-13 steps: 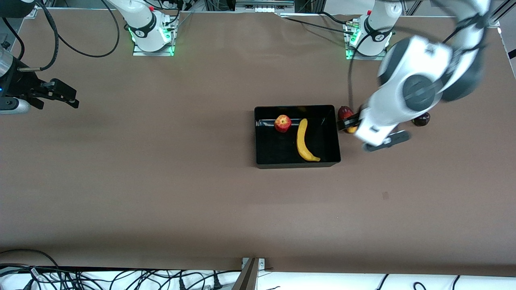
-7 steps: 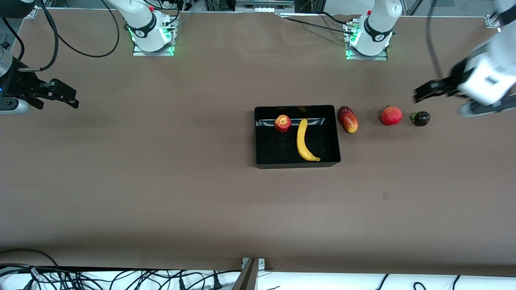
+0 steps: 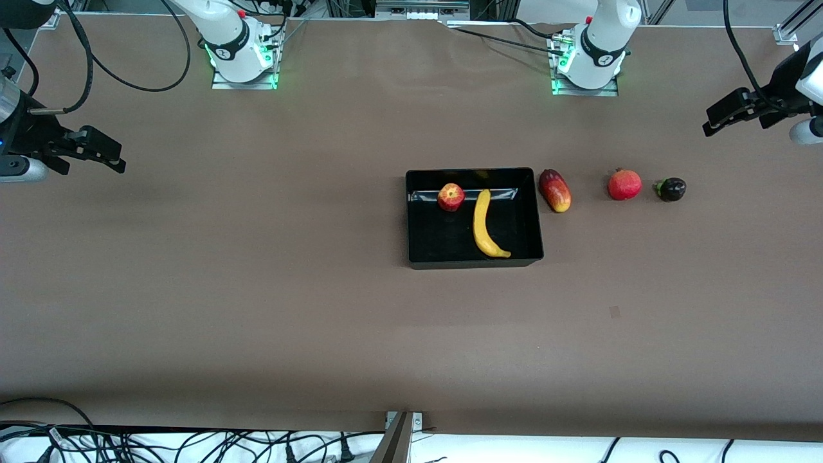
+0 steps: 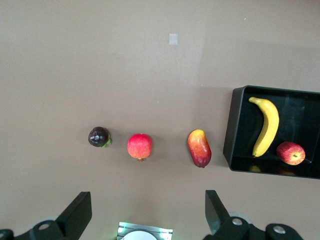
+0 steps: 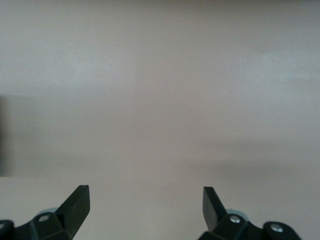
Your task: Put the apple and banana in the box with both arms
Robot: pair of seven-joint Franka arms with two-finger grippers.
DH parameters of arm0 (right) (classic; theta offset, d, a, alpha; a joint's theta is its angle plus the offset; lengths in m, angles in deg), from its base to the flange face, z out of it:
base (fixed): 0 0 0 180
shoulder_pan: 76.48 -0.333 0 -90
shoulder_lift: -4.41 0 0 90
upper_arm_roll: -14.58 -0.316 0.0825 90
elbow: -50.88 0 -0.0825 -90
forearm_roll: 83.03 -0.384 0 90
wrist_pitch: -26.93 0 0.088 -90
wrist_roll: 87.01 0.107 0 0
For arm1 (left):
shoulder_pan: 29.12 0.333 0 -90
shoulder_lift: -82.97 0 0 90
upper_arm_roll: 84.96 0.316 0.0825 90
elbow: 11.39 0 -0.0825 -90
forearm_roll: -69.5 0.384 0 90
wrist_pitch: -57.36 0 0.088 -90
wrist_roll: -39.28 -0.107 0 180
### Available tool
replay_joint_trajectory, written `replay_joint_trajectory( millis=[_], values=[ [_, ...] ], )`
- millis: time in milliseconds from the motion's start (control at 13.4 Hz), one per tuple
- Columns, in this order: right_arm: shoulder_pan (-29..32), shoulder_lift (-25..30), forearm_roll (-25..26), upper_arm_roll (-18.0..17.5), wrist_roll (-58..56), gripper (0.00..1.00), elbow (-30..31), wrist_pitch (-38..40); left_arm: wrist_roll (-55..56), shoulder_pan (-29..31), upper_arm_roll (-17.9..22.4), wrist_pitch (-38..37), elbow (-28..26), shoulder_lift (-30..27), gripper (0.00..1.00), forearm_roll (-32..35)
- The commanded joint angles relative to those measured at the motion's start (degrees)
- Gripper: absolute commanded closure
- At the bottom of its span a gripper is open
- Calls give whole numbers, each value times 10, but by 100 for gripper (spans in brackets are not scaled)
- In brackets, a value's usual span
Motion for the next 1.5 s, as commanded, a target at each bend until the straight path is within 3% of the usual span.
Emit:
replay_joint_trajectory(
  millis=[0,374,1421],
  values=[
    [8,-4,4,-4,-5,0,-8,1,-5,1,-1,-34,47,-2,0,4],
    [8,-3,4,-5,-5,0,-8,0,-10,3,-5,-87,53,-4,0,-10],
    [8,-4,4,-5,-5,0,-8,1,-87,4,2,-90,71,0,0,-29]
  ],
)
